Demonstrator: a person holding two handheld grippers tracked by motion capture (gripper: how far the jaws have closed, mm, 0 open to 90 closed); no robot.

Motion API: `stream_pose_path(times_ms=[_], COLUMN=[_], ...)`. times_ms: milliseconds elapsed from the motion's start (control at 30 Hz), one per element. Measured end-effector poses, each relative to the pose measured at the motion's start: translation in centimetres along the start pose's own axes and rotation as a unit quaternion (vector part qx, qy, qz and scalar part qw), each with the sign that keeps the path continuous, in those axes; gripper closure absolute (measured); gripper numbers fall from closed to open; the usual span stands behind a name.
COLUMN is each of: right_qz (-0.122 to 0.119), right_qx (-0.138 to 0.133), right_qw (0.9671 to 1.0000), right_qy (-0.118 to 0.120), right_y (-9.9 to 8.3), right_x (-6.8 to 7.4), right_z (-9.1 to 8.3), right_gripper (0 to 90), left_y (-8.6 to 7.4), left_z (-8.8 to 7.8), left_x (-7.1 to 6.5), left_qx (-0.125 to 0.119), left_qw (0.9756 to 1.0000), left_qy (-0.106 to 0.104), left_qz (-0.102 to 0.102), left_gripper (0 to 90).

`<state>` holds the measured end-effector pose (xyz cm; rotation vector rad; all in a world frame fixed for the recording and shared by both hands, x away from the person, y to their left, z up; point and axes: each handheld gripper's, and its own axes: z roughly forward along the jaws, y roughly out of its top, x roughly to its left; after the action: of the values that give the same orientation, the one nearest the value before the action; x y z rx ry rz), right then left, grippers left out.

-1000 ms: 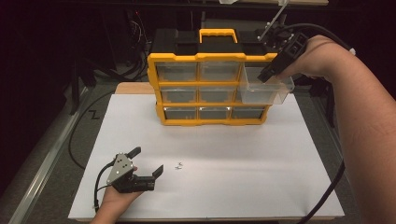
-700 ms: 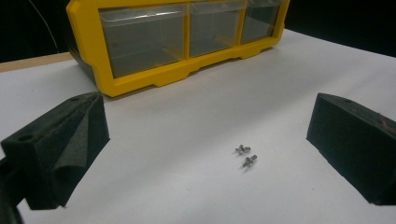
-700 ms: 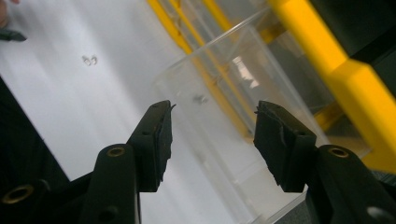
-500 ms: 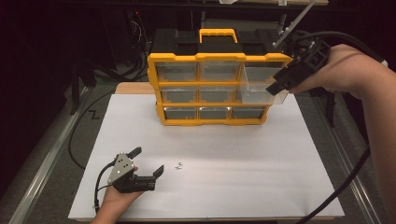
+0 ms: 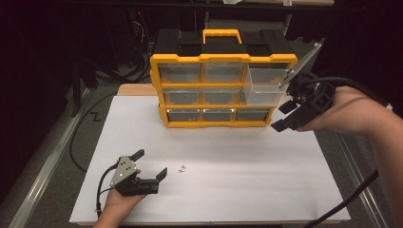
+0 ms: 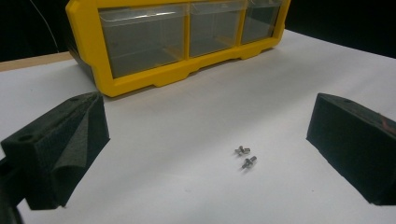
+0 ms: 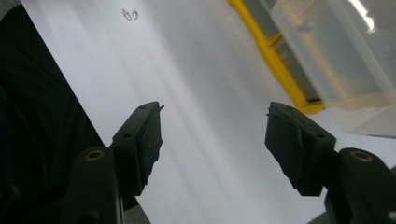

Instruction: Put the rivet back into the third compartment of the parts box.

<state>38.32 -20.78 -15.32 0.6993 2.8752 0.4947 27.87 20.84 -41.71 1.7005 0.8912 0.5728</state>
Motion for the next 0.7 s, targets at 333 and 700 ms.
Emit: stream_pose_path(times_ms=[333,700], right_qz=[0.005,0.018], right_qx=[0.012,0.032], right_qw=[0.9998,0.9989], right_qy=[0.012,0.029], right_y=[-1.7,-3.6], right_x=[1.6,2.6], right_z=[7.5,15.5], right_gripper=[13.8,0.1], left_y=[0.0,0.0], left_z=[0.0,-0.1], left_x=[-0.1,0.0], left_qx=[-0.002,0.000], left_qw=[1.0000,1.0000], left_qy=[-0.001,-0.002], left_qz=[0.001,0.003], left_gripper=[0.4,0.4])
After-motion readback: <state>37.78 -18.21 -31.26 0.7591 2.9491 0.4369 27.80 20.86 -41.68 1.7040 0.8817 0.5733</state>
